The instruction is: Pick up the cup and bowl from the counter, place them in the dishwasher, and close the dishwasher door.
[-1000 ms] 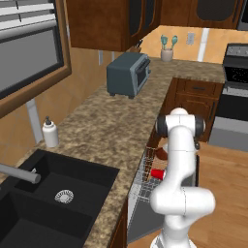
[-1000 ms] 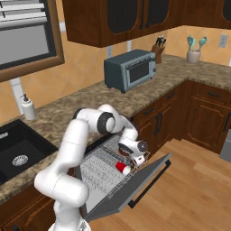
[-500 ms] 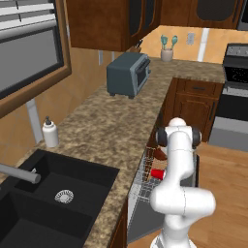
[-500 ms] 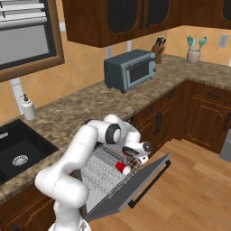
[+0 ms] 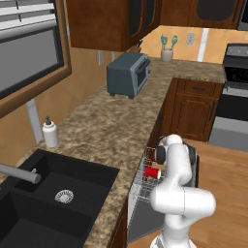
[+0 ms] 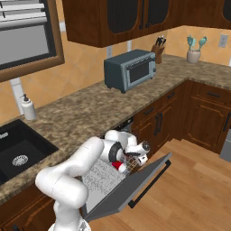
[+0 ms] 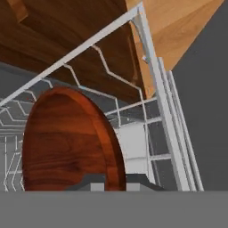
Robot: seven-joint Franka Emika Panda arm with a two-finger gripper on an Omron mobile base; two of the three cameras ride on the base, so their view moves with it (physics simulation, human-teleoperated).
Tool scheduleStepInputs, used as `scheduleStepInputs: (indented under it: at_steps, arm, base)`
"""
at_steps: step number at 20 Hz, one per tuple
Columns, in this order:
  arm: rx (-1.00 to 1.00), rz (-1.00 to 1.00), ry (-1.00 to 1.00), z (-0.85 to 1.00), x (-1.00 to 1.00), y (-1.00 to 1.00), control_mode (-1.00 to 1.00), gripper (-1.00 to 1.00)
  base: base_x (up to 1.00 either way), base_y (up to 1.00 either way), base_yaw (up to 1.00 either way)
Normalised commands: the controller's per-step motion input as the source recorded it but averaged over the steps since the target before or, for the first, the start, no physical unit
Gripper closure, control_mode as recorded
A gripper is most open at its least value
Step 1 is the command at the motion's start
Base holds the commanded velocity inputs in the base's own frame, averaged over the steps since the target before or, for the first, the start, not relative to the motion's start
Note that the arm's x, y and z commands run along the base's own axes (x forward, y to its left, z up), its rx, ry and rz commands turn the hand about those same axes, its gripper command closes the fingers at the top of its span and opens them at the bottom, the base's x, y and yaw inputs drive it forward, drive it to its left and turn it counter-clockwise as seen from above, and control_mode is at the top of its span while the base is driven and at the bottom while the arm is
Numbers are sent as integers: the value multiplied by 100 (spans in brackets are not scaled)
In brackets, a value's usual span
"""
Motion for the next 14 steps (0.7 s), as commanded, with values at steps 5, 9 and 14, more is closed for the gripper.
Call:
scheduleStepInputs:
  at_steps: [5,9,14]
  arm:
    - [0,0,11,-77,22,0,-100,-100]
    - [0,0,1,-53,-34,-14,-100,-100]
    - [2,0,-6,-4,-77,-23,-100,-100]
  base:
    - [0,0,0]
    - [0,0,0]
    - [0,0,0]
